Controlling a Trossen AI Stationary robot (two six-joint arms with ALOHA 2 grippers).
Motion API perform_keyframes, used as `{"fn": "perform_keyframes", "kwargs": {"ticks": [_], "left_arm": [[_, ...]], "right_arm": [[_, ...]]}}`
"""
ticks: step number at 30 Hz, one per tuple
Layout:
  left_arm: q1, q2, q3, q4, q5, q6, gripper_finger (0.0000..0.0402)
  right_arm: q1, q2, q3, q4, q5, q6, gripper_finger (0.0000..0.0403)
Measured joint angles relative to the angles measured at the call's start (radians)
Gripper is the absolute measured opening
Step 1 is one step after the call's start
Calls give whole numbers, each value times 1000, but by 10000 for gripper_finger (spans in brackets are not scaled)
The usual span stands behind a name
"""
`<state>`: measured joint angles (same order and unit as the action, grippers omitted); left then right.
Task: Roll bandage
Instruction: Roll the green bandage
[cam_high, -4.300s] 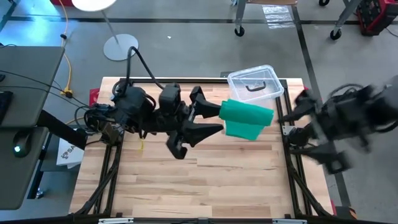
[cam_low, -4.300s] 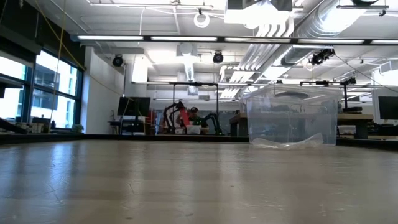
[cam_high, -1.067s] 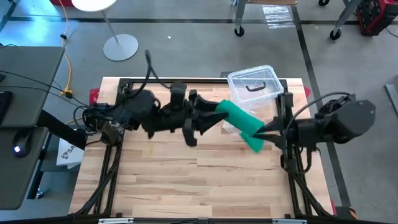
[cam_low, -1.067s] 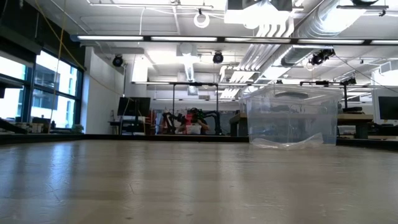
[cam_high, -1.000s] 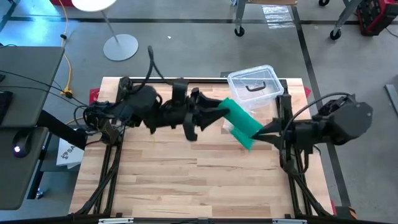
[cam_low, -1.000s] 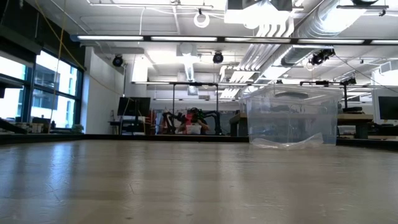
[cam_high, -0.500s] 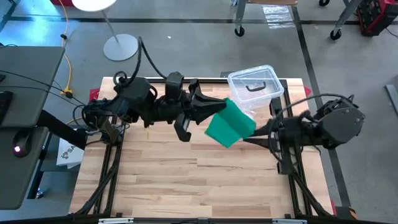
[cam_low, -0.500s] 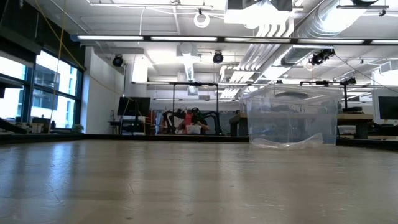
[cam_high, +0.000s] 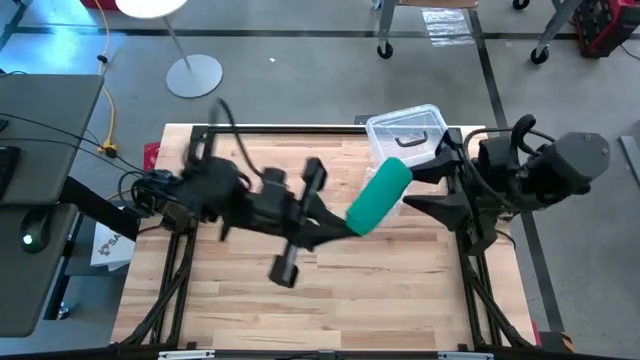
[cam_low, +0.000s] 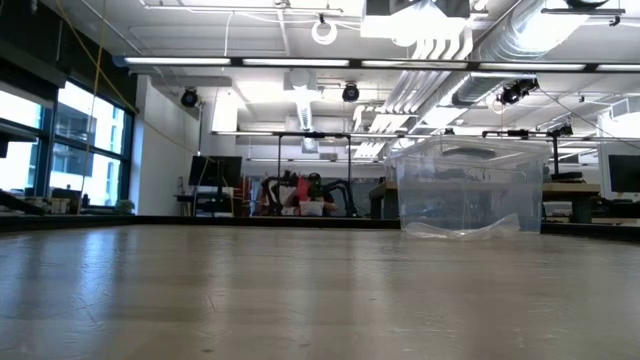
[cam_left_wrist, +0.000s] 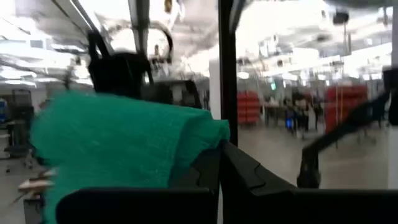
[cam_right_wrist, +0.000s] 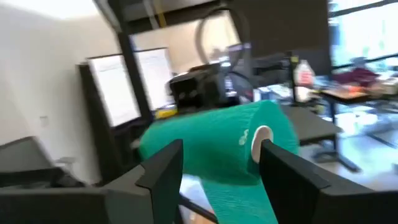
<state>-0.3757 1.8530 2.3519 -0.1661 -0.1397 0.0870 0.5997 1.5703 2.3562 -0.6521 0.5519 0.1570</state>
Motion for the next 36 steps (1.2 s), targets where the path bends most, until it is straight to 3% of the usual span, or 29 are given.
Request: {"fn": "perform_keyframes", "kwargs": {"ticks": [5,11,22,25,29,36], "left_arm": [[-4,-7,5,31,-33,-38,2],[-3,-5,3,42,-47,-71,3],[4,-24,6,56,-187,-157,3],[6,-27,6,52,-182,-165,3],[4,-26,6,27,-163,-183,3],[1,-20,2,-8,-151,-219,3]], "right_arm": [[-23,-1,0,-19,-110,-5,165],[-13,-2,1,-20,-137,-72,152],[22,5,-2,-56,-200,-158,231],[21,10,-4,-45,-165,-161,241],[19,9,-3,-31,-31,-182,243],[26,10,2,12,-71,-308,243]]}}
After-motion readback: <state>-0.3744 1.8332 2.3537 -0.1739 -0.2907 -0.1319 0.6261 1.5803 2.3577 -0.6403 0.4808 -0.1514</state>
